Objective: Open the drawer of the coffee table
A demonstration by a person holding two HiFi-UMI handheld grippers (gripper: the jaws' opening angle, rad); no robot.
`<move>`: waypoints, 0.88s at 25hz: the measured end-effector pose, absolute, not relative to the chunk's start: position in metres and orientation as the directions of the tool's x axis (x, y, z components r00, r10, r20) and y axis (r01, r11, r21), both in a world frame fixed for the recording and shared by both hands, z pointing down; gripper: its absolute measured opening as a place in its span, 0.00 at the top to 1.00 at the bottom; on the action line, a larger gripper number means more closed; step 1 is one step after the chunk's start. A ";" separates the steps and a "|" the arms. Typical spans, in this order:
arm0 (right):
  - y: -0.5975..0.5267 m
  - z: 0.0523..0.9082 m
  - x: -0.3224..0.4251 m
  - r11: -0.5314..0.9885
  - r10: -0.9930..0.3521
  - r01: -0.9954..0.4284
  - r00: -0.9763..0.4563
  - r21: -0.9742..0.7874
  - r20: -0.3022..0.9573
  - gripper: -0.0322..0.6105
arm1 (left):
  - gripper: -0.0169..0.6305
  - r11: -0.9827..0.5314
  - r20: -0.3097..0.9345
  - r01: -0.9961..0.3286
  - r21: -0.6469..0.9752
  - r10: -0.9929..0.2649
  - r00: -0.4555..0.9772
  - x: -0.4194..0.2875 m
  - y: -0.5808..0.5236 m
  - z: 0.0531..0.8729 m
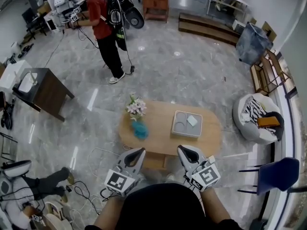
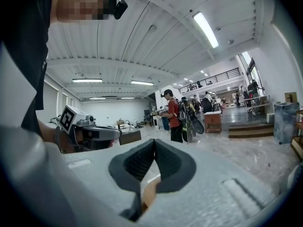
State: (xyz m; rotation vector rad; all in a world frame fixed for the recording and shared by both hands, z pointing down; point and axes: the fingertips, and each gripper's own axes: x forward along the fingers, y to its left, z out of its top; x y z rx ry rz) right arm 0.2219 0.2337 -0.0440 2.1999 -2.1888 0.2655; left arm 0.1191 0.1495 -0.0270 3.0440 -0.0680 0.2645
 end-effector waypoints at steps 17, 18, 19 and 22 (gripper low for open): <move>0.240 -0.038 0.221 0.014 -0.987 -0.995 -0.030 -0.097 0.160 0.95 | 0.95 -0.984 0.196 -0.111 0.137 -0.083 0.977 0.118 0.158 -0.030; 0.241 -0.037 0.221 0.013 -0.986 -0.995 -0.029 -0.098 0.162 0.95 | 0.95 -0.987 0.190 -0.105 0.125 -0.081 0.979 0.118 0.158 -0.030; 0.242 -0.037 0.221 0.013 -0.986 -0.995 -0.029 -0.099 0.163 0.95 | 0.95 -0.987 0.186 -0.106 0.123 -0.082 0.979 0.119 0.158 -0.030; 0.245 -0.036 0.223 0.015 -0.986 -0.995 -0.031 -0.102 0.161 0.95 | 0.95 -0.981 0.199 -0.118 0.151 -0.086 0.976 0.122 0.161 -0.033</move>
